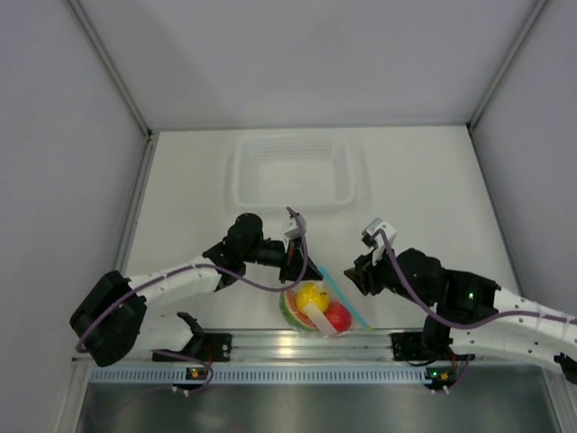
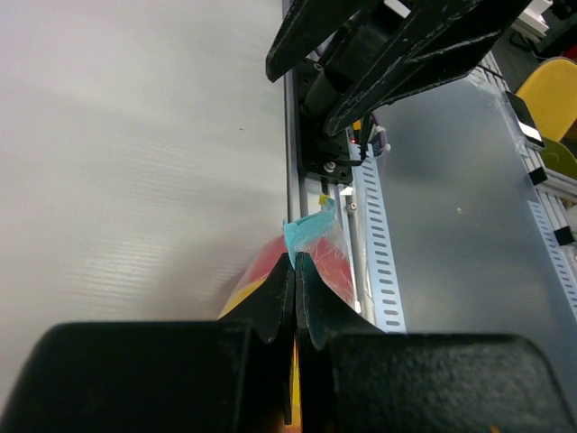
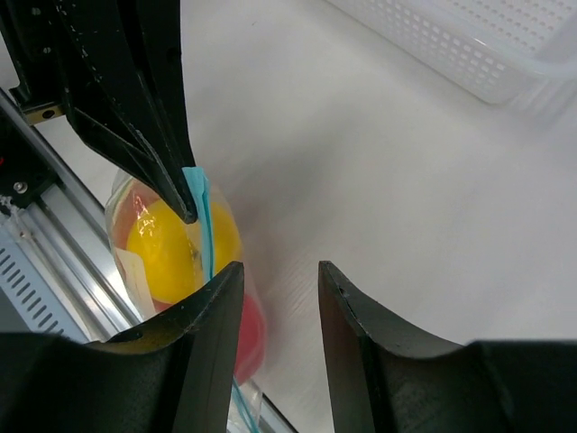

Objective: Open the zip-top bag and remove the fake food

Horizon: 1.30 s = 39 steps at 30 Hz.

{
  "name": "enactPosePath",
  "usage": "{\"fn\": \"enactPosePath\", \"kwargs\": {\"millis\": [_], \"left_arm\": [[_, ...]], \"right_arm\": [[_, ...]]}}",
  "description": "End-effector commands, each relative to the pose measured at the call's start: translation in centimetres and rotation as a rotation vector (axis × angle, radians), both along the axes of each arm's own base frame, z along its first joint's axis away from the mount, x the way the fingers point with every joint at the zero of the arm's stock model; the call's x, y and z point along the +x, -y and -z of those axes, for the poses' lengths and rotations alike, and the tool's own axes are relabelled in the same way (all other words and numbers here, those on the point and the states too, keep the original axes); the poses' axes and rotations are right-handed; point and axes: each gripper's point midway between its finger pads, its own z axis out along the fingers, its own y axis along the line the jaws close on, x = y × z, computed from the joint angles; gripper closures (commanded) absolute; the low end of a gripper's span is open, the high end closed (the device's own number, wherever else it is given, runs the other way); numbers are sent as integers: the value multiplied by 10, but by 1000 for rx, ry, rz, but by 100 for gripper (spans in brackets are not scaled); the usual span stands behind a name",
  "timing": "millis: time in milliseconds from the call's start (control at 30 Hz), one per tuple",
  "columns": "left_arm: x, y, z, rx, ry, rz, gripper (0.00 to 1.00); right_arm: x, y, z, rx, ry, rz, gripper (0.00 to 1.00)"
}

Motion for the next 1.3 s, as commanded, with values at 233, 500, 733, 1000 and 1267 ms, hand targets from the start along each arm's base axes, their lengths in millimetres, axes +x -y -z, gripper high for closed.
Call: {"fn": "enactPosePath", "kwargs": {"millis": [233, 500, 733, 1000, 1267], "left_arm": [[-20, -4, -34, -101, 73, 120, 100], [-26, -3, -30, -105, 103, 145, 100], [-30, -4, -38, -127, 134, 175, 100], [-28, -3, -37, -123, 131, 175, 100], [-25, 0, -38, -120, 124, 178, 100]], "right_arm": [[-28, -43, 2, 101, -88, -205, 60], [-40, -60, 0, 175, -109, -290, 62], [-31, -49, 2, 151, -77, -235, 65], [-33, -42, -5, 181, -58, -236, 66], [-29, -31, -8, 173, -36, -201, 66]]}}
